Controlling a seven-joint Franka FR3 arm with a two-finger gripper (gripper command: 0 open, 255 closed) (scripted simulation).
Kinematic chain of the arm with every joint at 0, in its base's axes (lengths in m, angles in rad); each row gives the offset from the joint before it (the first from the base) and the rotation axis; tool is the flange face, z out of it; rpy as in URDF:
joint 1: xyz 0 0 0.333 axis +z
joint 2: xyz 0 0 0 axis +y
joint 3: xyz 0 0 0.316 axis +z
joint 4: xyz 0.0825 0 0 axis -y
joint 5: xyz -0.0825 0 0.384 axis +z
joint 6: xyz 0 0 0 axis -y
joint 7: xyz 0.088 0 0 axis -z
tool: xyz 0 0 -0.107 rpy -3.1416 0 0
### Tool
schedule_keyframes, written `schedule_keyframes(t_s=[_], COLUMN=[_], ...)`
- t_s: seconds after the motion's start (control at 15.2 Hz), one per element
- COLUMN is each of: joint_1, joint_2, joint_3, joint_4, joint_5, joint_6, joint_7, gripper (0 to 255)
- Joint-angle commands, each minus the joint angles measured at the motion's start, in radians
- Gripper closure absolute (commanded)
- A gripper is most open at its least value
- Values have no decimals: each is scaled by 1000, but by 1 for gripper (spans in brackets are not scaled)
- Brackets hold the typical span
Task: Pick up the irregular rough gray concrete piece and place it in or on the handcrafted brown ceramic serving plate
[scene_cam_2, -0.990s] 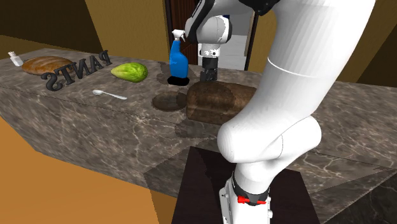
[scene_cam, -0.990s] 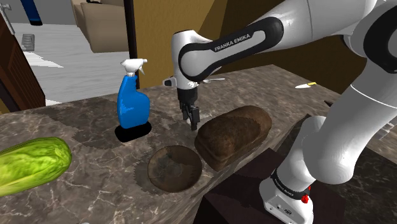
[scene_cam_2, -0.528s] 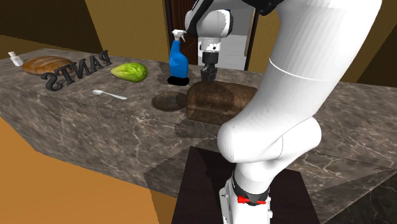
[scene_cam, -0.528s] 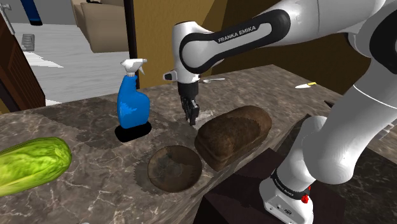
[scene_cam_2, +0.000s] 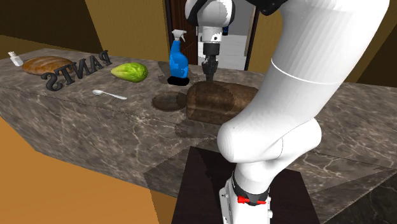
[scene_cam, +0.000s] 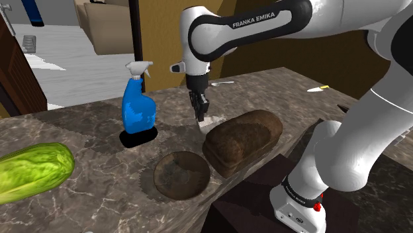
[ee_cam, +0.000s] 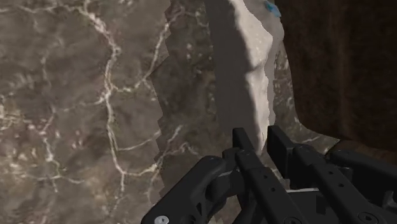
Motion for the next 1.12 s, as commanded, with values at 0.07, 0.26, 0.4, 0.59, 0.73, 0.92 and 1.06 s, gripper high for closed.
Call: schedule_keyframes(t_s=[0.07, 0.26, 0.4, 0.59, 0.73, 0.92, 1.06], joint_1=[0, 0, 5, 19, 32, 32, 32], joint_2=[-17, -25, -26, -43, -57, -54, -49], joint_3=[0, -1, 5, 15, 21, 20, 20], joint_4=[26, 53, 45, -36, -118, -145, -168], joint_5=[0, -1, 3, -51, -107, -109, -109], joint_6=[-42, -79, -70, 7, 94, 124, 152], joint_7=[3, 6, 15, -105, -221, -225, -224], gripper=[255, 255, 255, 0, 0, 0, 0])
